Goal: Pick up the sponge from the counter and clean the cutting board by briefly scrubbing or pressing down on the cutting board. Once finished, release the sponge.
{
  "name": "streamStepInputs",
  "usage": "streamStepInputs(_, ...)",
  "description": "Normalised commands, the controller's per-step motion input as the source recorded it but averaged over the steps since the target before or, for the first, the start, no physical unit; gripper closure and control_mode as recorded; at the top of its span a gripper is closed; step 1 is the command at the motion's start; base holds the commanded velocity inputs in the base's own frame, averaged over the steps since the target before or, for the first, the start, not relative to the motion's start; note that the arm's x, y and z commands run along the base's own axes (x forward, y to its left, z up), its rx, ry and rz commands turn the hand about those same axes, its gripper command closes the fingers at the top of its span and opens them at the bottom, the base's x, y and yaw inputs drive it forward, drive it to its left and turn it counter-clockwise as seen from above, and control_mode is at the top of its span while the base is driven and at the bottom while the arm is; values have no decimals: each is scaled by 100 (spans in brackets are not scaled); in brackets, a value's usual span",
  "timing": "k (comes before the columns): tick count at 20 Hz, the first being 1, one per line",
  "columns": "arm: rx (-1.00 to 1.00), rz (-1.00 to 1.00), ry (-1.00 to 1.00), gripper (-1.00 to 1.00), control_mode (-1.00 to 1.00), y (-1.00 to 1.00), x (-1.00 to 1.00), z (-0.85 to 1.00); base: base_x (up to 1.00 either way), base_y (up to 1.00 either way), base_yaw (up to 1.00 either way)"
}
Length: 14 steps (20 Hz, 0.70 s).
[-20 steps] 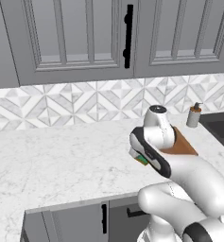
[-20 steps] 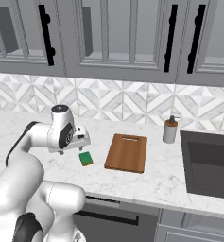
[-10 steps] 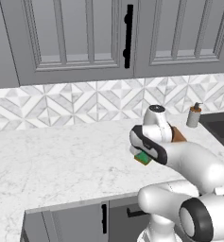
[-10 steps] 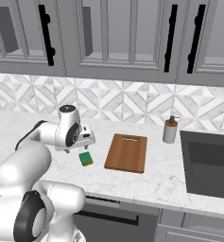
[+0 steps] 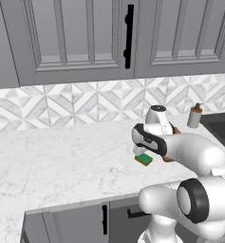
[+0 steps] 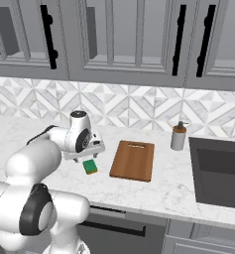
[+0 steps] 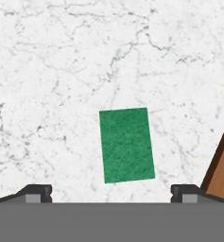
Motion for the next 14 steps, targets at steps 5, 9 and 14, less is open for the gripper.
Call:
streamStepInputs(5,-2,3,0,-100,-100,0,13,-26,0,0,0)
streamStepInputs(9,-1,4,0,-100,-100,0,6,-24,0,0,0)
streamStepInputs(14,0,4,0,-100,-100,0,0,-15,0,0,0)
